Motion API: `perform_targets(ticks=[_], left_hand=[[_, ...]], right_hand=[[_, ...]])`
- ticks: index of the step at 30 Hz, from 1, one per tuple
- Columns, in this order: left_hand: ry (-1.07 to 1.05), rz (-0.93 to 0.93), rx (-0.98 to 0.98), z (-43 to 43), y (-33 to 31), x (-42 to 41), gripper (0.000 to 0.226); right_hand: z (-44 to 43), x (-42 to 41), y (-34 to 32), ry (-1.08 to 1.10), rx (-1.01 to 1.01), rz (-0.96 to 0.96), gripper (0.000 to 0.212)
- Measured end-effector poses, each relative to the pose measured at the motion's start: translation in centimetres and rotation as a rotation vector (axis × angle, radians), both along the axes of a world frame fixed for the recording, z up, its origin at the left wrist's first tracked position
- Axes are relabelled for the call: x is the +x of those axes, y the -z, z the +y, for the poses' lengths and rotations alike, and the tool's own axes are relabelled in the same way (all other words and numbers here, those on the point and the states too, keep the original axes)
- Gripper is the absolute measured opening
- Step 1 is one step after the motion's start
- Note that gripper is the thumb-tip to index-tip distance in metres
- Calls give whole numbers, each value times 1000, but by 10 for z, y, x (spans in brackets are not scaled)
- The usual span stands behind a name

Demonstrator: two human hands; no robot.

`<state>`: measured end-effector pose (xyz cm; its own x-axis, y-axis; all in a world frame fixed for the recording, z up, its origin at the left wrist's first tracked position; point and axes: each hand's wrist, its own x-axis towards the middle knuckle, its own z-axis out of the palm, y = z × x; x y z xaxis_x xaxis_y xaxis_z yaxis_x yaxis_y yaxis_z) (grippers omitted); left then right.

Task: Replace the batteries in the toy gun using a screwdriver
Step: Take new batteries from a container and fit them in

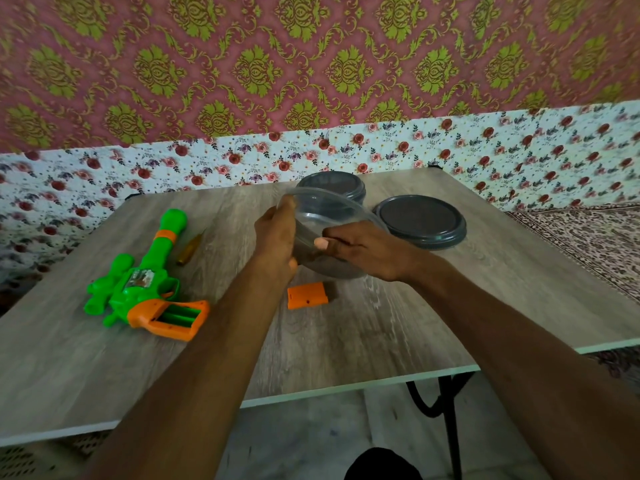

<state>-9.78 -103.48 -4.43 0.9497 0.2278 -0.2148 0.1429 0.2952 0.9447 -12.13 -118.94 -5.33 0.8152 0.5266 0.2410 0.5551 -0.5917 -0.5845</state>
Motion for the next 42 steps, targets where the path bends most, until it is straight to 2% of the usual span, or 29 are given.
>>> perform_targets(ticks=[4,7,12,16,20,25,34,42], left_hand=[[0,4,-24,0,2,1,14],[2,7,-37,0,2,-1,13],[-8,16,-15,0,12,-1,17],[-19,35,150,1,20,0,46],[-46,26,332,-2,22,1,47],[-4,45,504,-11,29,8,51],[73,87,719,-30,37,21,52],[135,77,725,-35,43,36,57]], right_hand=[[-3,3,4,-1,77,25,51],[-6,7,5,-2,155,42,38],[-5,9,10,160,357,-63,47],[-7,11,11,324,546,-117,49],[-12,17,11,415,687,-104,50],[-19,18,7,458,667,-92,42],[-33,21,8,562,585,-199,40],[-46,22,10,573,585,-183,34]])
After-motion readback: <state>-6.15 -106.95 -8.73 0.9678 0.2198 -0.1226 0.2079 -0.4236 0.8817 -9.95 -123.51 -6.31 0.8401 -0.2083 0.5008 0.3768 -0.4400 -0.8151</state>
